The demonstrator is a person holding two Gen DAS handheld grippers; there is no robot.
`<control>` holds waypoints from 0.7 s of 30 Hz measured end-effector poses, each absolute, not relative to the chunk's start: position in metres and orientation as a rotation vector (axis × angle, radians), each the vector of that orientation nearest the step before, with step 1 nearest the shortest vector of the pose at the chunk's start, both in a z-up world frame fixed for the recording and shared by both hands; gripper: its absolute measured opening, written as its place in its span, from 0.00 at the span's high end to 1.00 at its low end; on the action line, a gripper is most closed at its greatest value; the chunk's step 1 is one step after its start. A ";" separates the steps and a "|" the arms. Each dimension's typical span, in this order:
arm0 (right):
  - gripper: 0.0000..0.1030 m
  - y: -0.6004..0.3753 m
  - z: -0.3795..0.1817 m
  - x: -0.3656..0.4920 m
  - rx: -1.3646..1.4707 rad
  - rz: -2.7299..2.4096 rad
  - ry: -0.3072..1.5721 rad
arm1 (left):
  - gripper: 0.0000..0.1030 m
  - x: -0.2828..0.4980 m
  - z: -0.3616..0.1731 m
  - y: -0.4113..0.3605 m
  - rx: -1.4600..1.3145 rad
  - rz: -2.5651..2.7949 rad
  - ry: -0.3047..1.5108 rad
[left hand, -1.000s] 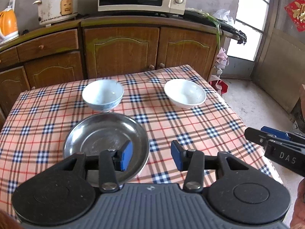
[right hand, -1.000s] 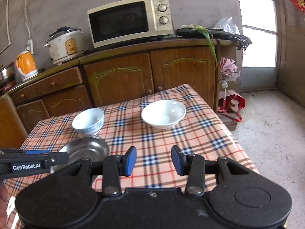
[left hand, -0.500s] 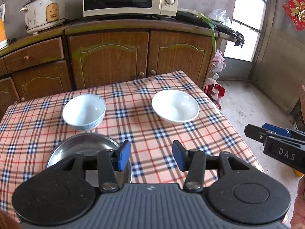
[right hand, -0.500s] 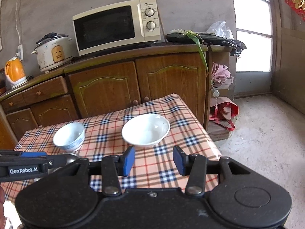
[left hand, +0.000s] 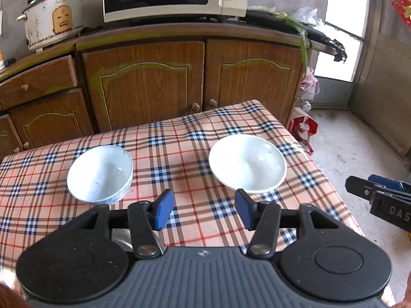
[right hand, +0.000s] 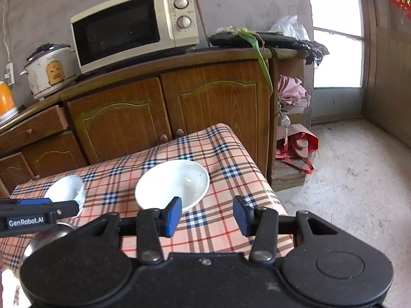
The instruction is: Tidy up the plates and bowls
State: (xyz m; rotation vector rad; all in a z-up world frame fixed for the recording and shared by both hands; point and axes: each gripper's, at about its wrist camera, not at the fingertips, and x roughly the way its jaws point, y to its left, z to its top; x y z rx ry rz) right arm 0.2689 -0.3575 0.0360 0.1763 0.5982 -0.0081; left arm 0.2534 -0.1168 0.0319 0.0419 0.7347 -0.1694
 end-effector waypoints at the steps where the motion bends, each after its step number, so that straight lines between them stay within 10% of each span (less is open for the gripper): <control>1: 0.47 -0.358 0.034 0.274 0.178 -0.009 0.602 | 0.47 0.259 0.029 -0.117 0.041 -0.169 0.740; 21: 0.47 -0.371 -0.027 0.372 0.231 0.007 0.689 | 0.42 0.337 -0.018 -0.139 0.080 -0.177 0.781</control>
